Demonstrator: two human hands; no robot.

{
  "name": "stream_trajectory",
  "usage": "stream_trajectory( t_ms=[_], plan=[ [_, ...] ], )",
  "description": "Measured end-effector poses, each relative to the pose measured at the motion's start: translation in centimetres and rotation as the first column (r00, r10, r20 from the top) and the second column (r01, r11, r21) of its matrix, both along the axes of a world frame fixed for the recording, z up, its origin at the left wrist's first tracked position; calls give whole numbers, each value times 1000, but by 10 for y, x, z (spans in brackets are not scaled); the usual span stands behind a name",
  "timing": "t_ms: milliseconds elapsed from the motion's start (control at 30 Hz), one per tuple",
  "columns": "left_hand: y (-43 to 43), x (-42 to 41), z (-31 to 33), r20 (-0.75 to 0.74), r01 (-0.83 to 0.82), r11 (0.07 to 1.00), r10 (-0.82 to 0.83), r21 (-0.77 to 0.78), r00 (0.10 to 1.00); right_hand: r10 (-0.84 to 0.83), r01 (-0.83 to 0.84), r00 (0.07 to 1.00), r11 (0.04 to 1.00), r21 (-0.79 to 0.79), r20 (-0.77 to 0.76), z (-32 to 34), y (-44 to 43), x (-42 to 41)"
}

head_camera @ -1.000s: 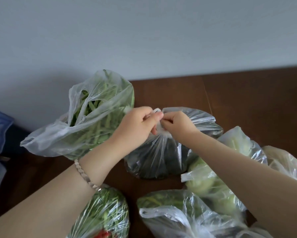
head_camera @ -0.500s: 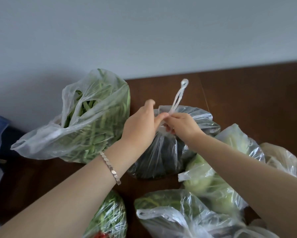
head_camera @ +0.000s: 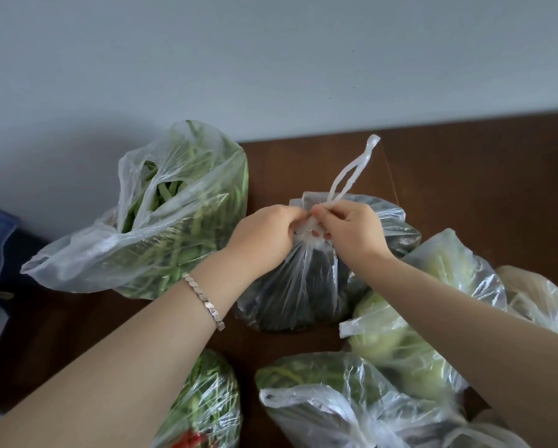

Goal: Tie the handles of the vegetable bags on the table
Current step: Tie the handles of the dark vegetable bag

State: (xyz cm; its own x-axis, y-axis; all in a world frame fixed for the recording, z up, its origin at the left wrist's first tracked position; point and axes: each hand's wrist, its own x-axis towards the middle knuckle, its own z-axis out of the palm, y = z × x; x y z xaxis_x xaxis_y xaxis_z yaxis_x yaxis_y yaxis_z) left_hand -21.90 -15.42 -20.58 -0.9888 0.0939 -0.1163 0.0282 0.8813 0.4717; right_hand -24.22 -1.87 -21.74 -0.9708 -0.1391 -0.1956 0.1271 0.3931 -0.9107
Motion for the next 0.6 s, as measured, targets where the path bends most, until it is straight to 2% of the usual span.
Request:
stream_trajectory(
  t_ms=[100,233,300,400,600],
  plan=[
    [6,-2,2,95,-13,986,-3,166,995,40,-36,997,998,58,-65,1,1,3],
    [9,-2,-7,14,-49,971,47,235,999,36,-26,994,994,102,-100,4,0,6],
    [9,-1,-9,-16,-61,960,69,274,998,-36,39,998,997,66,-46,0,-1,4],
    [9,1,-10,17,-103,926,104,362,994,-115,114,991,993,18,69,-5,-2,4],
    [11,5,-12,198,-328,841,266,430,943,-132,139,972,990,-24,195,-7,-2,-5]
  ],
)
